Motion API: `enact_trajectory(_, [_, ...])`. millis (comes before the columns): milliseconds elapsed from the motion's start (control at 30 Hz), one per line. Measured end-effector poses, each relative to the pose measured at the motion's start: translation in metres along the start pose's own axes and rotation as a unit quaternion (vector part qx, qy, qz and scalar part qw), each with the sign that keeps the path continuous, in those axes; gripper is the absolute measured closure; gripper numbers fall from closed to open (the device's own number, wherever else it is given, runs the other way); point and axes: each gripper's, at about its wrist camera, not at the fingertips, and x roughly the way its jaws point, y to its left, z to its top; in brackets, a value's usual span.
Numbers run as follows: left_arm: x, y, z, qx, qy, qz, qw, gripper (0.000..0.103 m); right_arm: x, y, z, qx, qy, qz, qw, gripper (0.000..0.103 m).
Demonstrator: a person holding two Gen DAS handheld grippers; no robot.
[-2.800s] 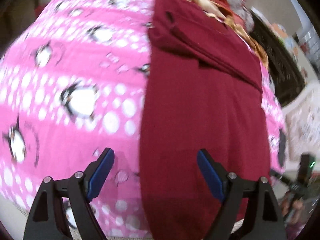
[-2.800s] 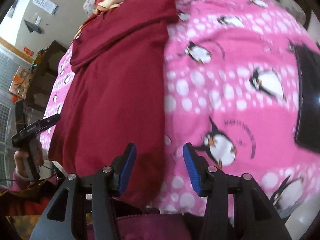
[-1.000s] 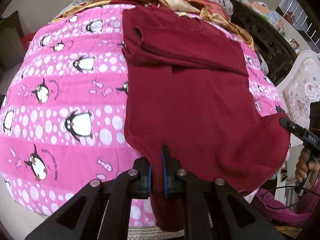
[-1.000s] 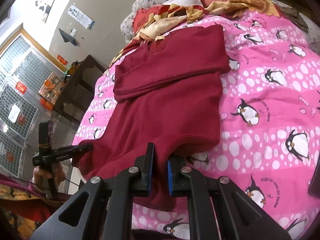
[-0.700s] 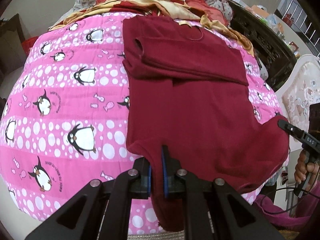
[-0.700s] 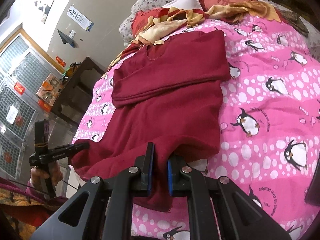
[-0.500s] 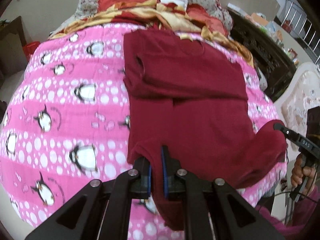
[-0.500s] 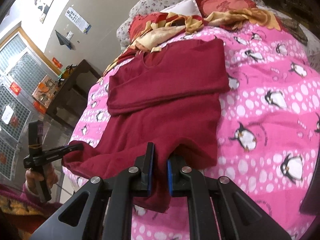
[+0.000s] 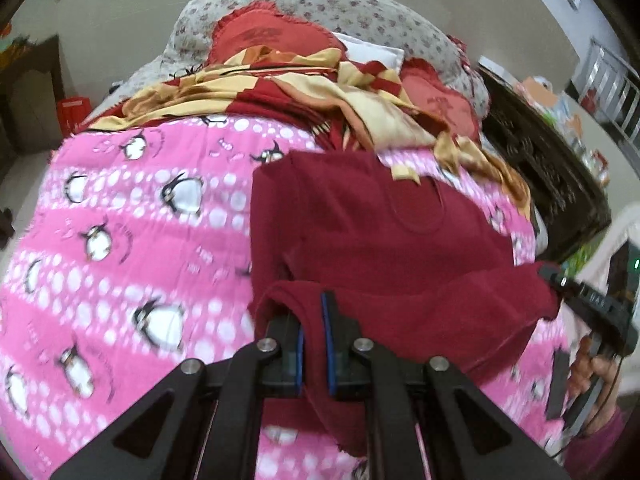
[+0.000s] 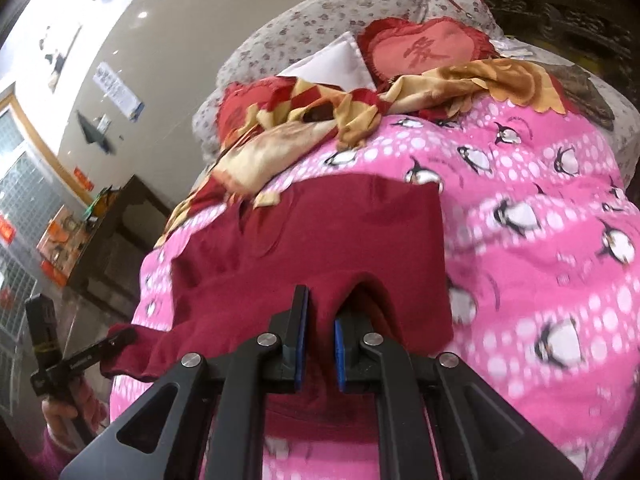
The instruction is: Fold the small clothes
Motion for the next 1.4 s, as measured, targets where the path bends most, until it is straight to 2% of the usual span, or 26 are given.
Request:
enact_trajectory(200, [0.047,0.006,0.040,-0.020,0.004,0.002,0.9998,0.095,0.048,-0.012,0.034,0.029,0.006,-0.028,0.999,0.093])
enact_trajectory(333, [0.073,0.019,0.057,-0.040,0.019,-0.013,0.9990,0.092,0.072,-0.032,0.048,0.088,0.012,-0.006,0.996,0.091])
enact_trajectory(400, [0.076,0.029,0.064,-0.061,0.022,-0.038,0.9972,0.091,0.071,-0.038,0.055,0.102,0.008,0.006,0.995,0.082])
enact_trajectory(467, [0.075,0.033,0.072,-0.070,0.024,-0.057,0.9957,0.091,0.055,-0.042,0.062,0.107,-0.029,0.001,0.994,0.071])
enact_trajectory(533, [0.070,0.030,0.075,-0.057,0.028,-0.062,0.9960,0.088,0.036,-0.044,0.069,0.101,-0.054,0.004,0.993,0.071])
enact_trajectory(633, [0.056,0.020,0.072,-0.027,0.017,-0.068,0.9972,0.069,0.014,-0.032,0.061,0.056,-0.049,0.011,0.997,0.071])
enact_trajectory(667, [0.052,0.019,0.071,-0.022,0.012,-0.069,0.9973,0.059,0.008,-0.025,0.053,0.029,-0.044,0.007,0.999,0.071])
enact_trajectory(700, [0.049,0.019,0.070,-0.021,0.003,-0.063,0.9978,0.043,0.004,-0.018,0.042,-0.002,-0.041,0.006,0.999,0.071])
enact_trajectory(767, [0.044,0.022,0.072,-0.026,-0.025,-0.039,0.9986,0.028,0.003,-0.007,0.025,-0.048,-0.031,0.011,0.998,0.071])
enact_trajectory(833, [0.043,0.028,0.077,-0.035,-0.032,-0.037,0.9982,0.027,0.008,0.005,0.004,-0.101,-0.006,0.015,0.995,0.071])
enact_trajectory(900, [0.041,0.035,0.080,-0.055,-0.027,-0.045,0.9971,0.027,0.019,0.008,-0.005,-0.120,0.012,0.017,0.993,0.071])
enact_trajectory(967, [0.033,0.038,0.078,-0.063,-0.039,-0.048,0.9961,0.027,0.040,0.013,-0.004,-0.129,0.031,-0.009,0.991,0.071])
enact_trajectory(1033, [0.024,0.034,0.072,-0.052,-0.048,-0.040,0.9967,0.026,0.059,0.020,0.012,-0.137,0.022,-0.030,0.990,0.071])
enact_trajectory(1100, [0.021,0.028,0.065,-0.039,-0.054,-0.034,0.9972,0.021,0.075,0.020,0.034,-0.124,0.000,-0.047,0.991,0.070])
enact_trajectory(1133, [0.022,0.025,0.064,-0.035,-0.054,-0.032,0.9975,0.020,0.092,0.017,0.048,-0.113,0.002,-0.061,0.992,0.070])
enact_trajectory(1200, [0.029,0.017,0.060,-0.023,-0.044,-0.027,0.9984,0.019,0.129,0.003,0.070,-0.076,0.044,-0.096,0.992,0.070])
enact_trajectory(1233, [0.034,0.013,0.060,-0.016,-0.038,-0.023,0.9989,0.019,0.137,-0.001,0.075,-0.060,0.050,-0.094,0.993,0.070])
enact_trajectory(1300, [0.045,0.007,0.057,-0.003,-0.034,-0.014,0.9993,0.019,0.135,-0.002,0.079,-0.043,0.037,-0.089,0.994,0.071])
enact_trajectory(1400, [0.068,0.005,0.056,0.008,-0.024,0.011,0.9996,0.019,0.110,0.004,0.074,-0.048,0.004,-0.088,0.995,0.071])
